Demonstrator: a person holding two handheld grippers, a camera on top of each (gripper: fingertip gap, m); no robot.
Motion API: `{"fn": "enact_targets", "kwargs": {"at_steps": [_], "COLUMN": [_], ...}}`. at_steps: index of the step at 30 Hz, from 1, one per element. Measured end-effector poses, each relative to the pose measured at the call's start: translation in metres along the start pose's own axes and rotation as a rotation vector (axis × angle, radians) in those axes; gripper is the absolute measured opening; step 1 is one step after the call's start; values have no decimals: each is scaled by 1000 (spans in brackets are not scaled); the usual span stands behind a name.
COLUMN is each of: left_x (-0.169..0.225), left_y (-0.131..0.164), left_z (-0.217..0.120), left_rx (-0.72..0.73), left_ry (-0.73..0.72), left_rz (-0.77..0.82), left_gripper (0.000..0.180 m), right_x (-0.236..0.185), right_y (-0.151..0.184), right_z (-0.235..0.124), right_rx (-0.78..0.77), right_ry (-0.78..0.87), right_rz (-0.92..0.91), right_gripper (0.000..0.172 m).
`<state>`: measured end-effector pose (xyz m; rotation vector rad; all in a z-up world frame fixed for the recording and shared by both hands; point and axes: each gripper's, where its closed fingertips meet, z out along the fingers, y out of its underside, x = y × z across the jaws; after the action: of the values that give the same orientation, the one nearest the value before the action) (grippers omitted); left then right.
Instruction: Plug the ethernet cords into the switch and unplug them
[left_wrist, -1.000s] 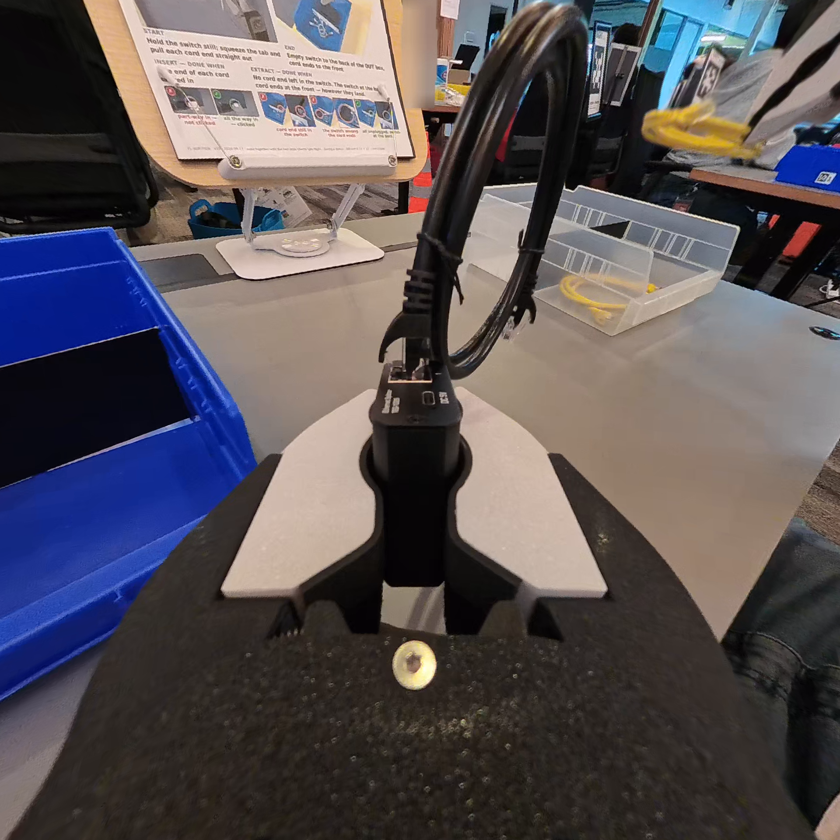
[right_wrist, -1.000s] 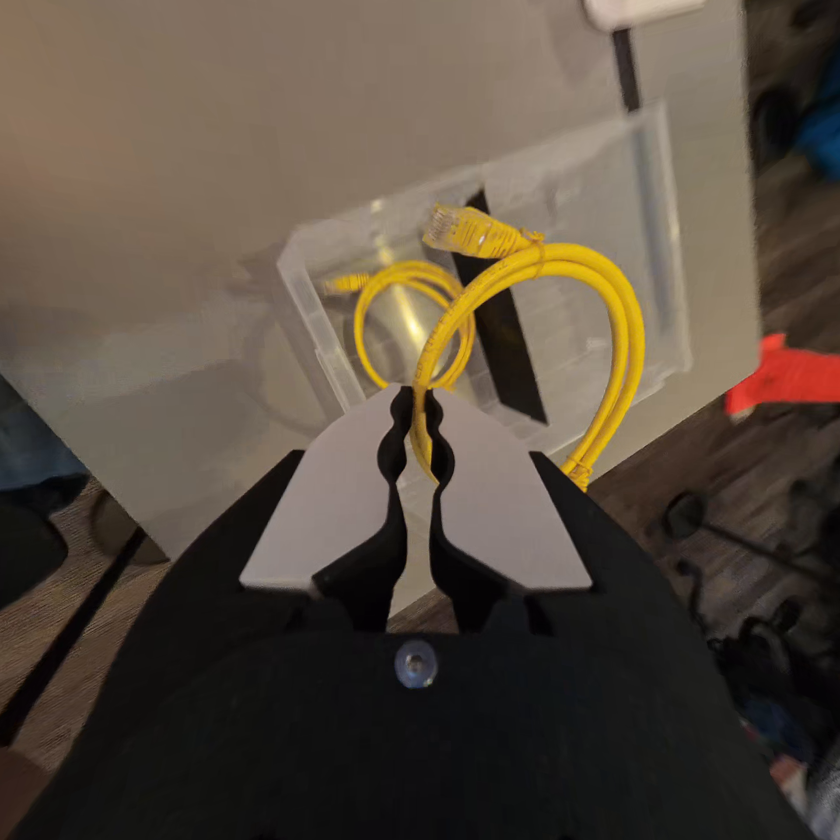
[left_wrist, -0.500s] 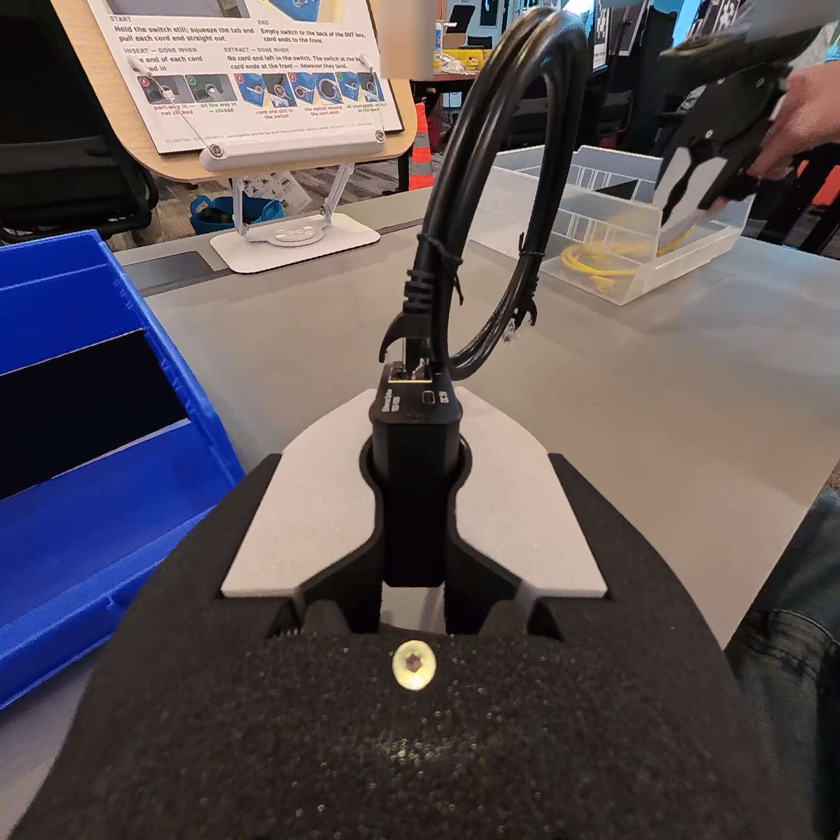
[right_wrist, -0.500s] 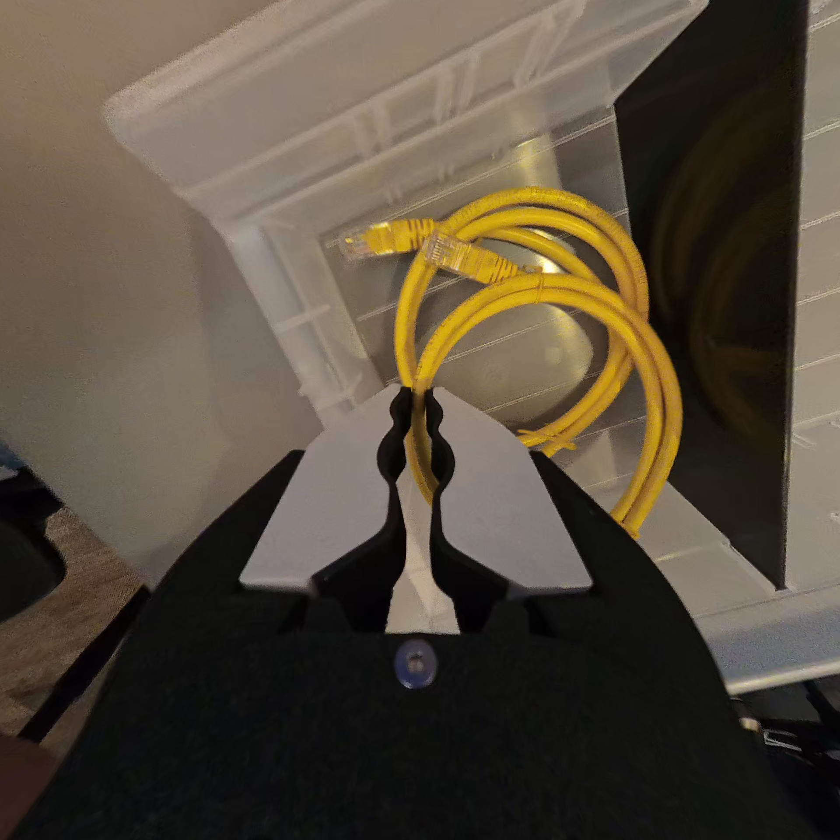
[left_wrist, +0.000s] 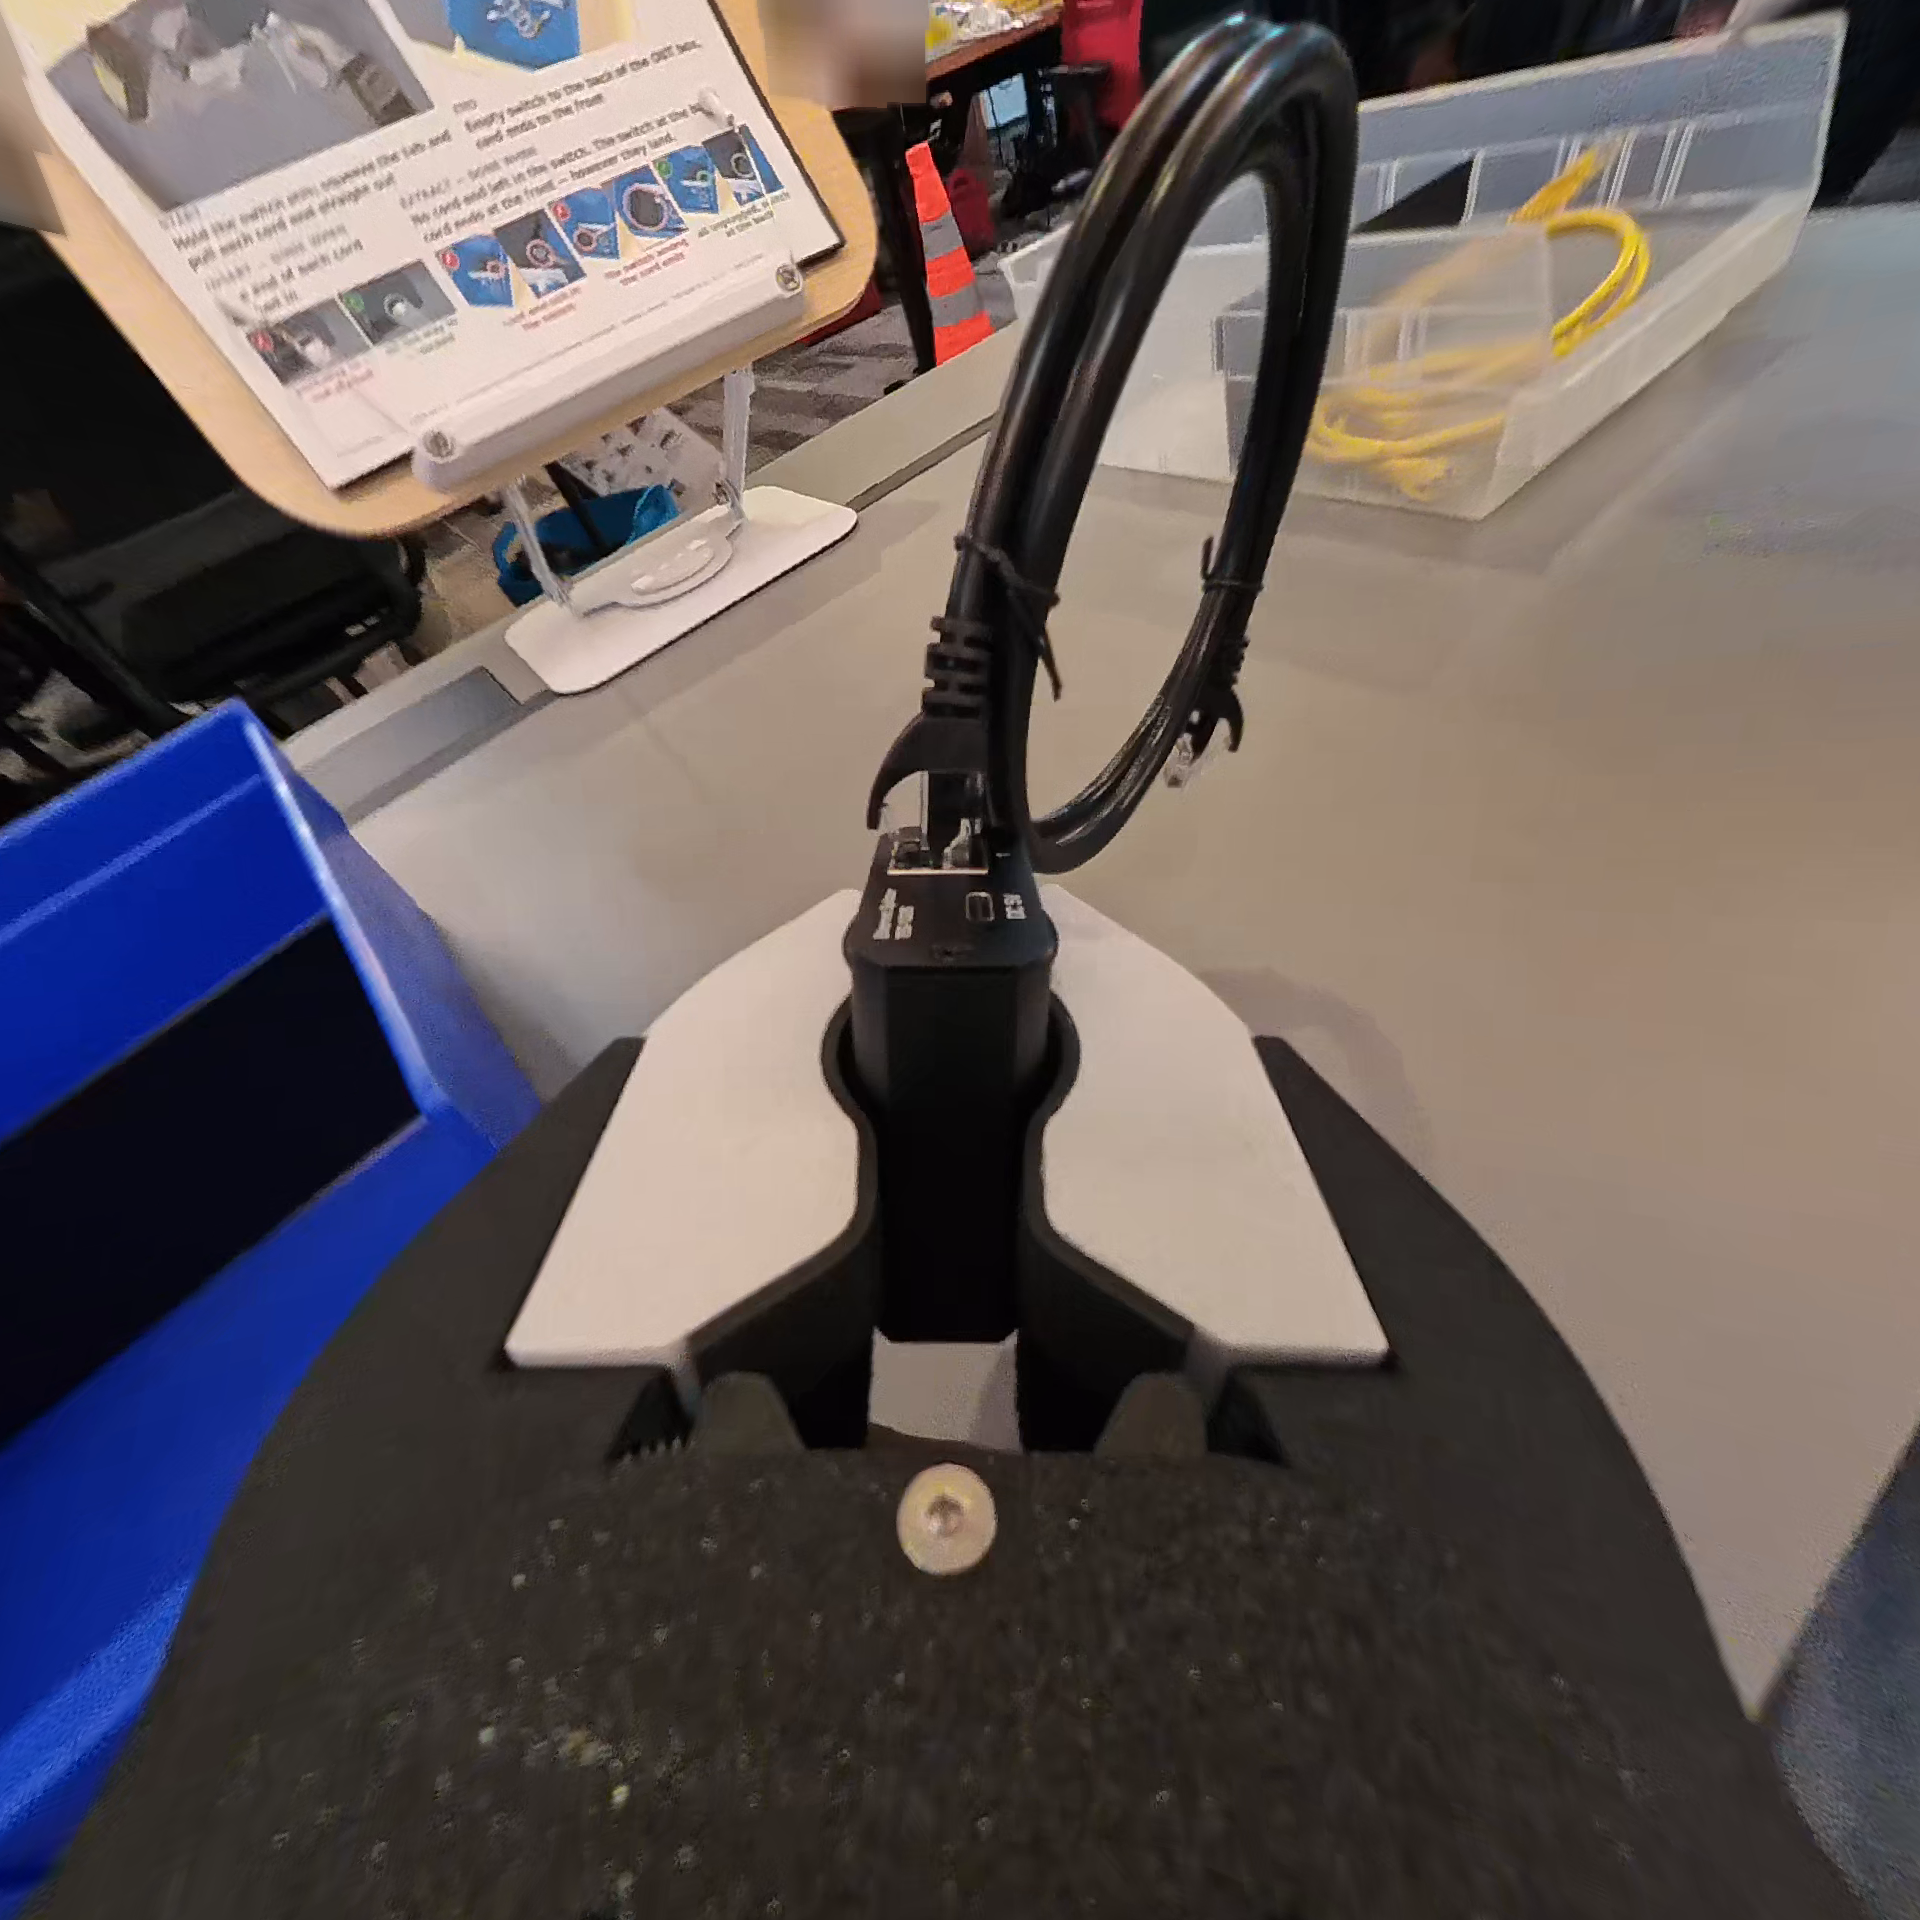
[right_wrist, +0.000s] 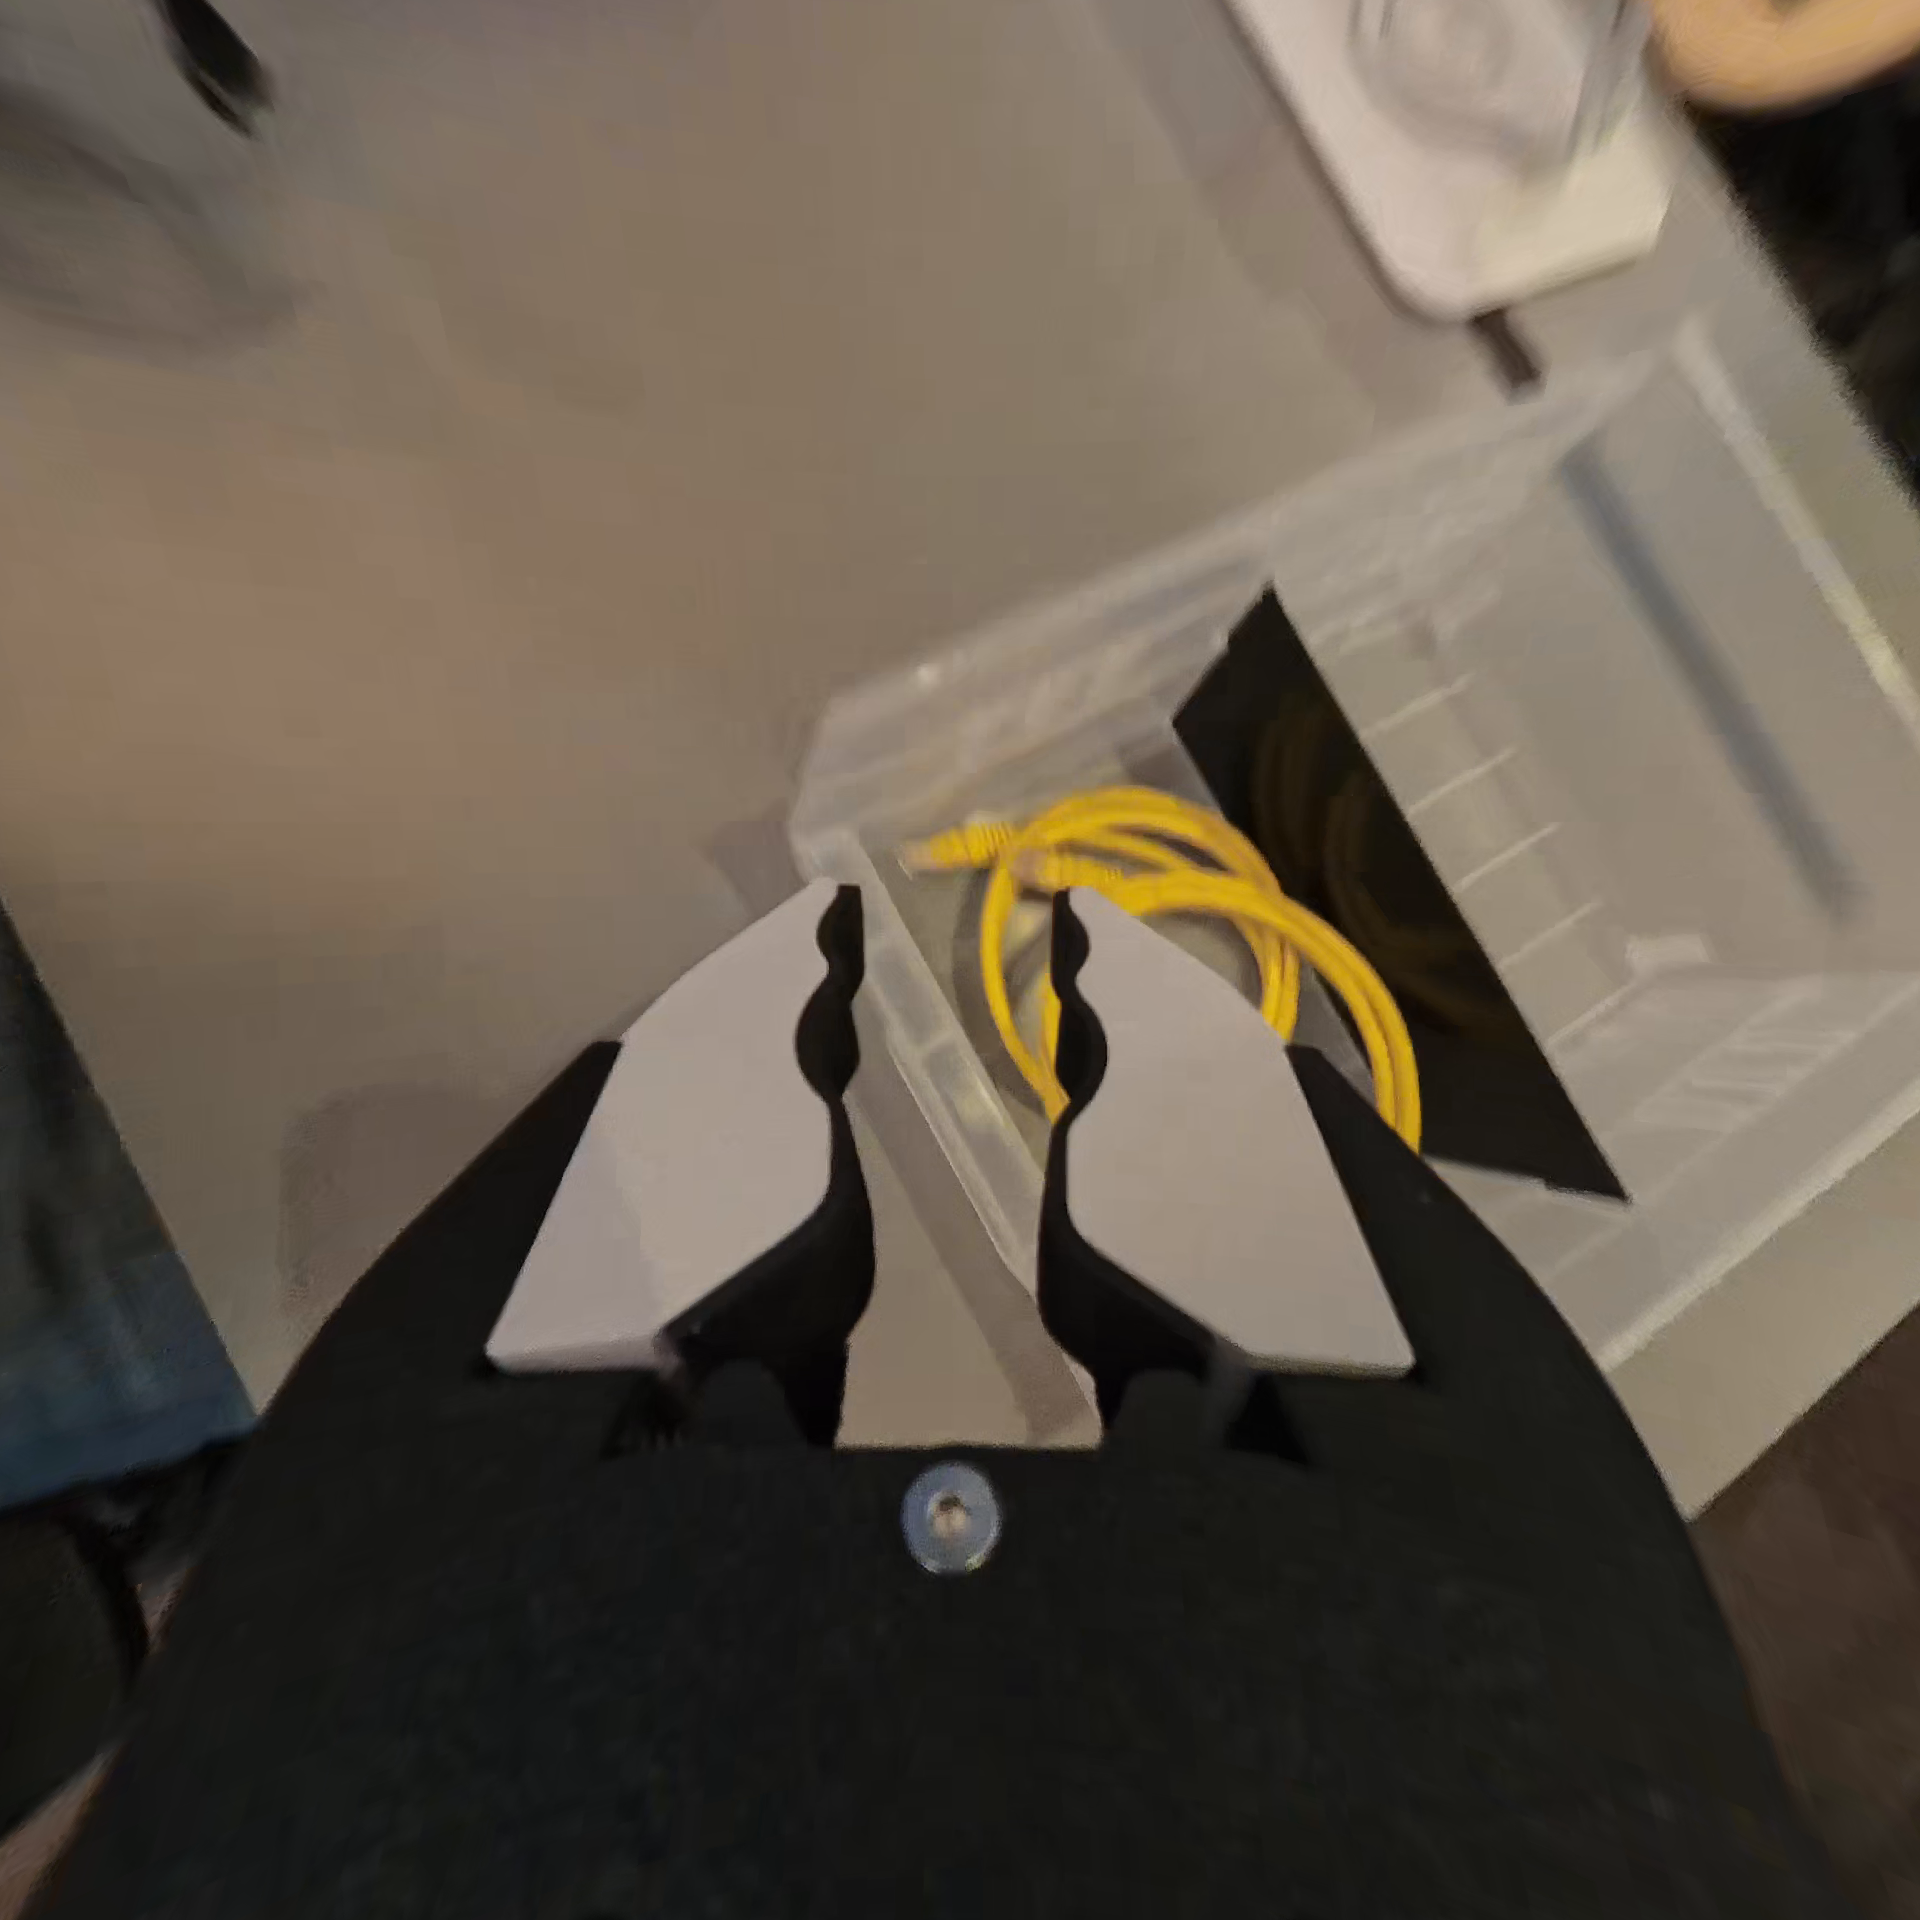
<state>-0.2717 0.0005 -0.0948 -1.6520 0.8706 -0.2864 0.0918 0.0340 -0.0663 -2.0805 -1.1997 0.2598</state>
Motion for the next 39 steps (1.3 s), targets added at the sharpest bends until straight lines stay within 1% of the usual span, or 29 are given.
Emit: {"fn": "enact_targets", "kwargs": {"at_steps": [2, 4, 7, 10, 12, 13, 14, 16, 19, 21, 23, 26, 27, 30, 32, 35, 37, 39], "left_x": [0, 2, 8, 12, 20, 25, 31, 42, 49, 50, 52, 52, 51, 46, 43, 42, 47, 49], "left_y": [-7, -18, -35, -54, -70, -81, -91, -113, -136, -146, -152, -157, -158, -156, -150, -141, -138, -137], "left_z": [7, 15, 32, 53, 65, 70, 73, 74, 74, 74, 75, 75, 75, 75, 74, 70, 66, 67], "left_rx": [-10, -5, -6, 12, 65, 108, 158, 271, 376, 419, 454, 500, 514, 543, 545, 540, 537, 530], "left_ry": [-1, 18, 81, 131, 175, 207, 249, 330, 410, 444, 500, 589, 610, 649, 649, 674, 693, 681], "left_rz": [70, 132, 233, 398, 494, 503, 490, 446, 375, 329, 257, 129, 93, 23, 12, 13, 31, 50], "left_gripper": [25, 25, 25, 25, 25, 26, 26, 26, 25, 25, 27, 25, 25, 25, 25, 25, 25, 25], "right_x": [-25, -53, -89, -112, -112, -108, -103, -93, -81, -89, -103, -113, -116, -115, -108, -92, -84, -93], "right_y": [-26, -51, -93, -126, -144, -152, -162, -179, -194, -198, -204, -212, -214, -221, -225, -233, -234, -232], "right_z": [-6, -4, -1, 7, 13, 16, 17, 14, 11, 11, 14, 31, 37, 48, 48, 37, 46, 56], "right_rx": [122, 222, 362, 399, 373, 367, 384, 451, 533, 587, 648, 665, 672, 715, 752, 864, 837, 805], "right_ry": [-24, -85, -176, -236, -225, -208, -193, -213, -333, -424, -468, -497, -532, -639, -682, -727, -725, -742], "right_rz": [-50, -100, -194, -338, -445, -497, -537, -569, -505, -499, -527, -530, -517, -420, -369, -279, -254, -279], "right_gripper": [34, 41, 40, 40, 43, 42, 42, 35, 35, 35, 35, 37, 38, 42, 39, 27, 28, 28]}}
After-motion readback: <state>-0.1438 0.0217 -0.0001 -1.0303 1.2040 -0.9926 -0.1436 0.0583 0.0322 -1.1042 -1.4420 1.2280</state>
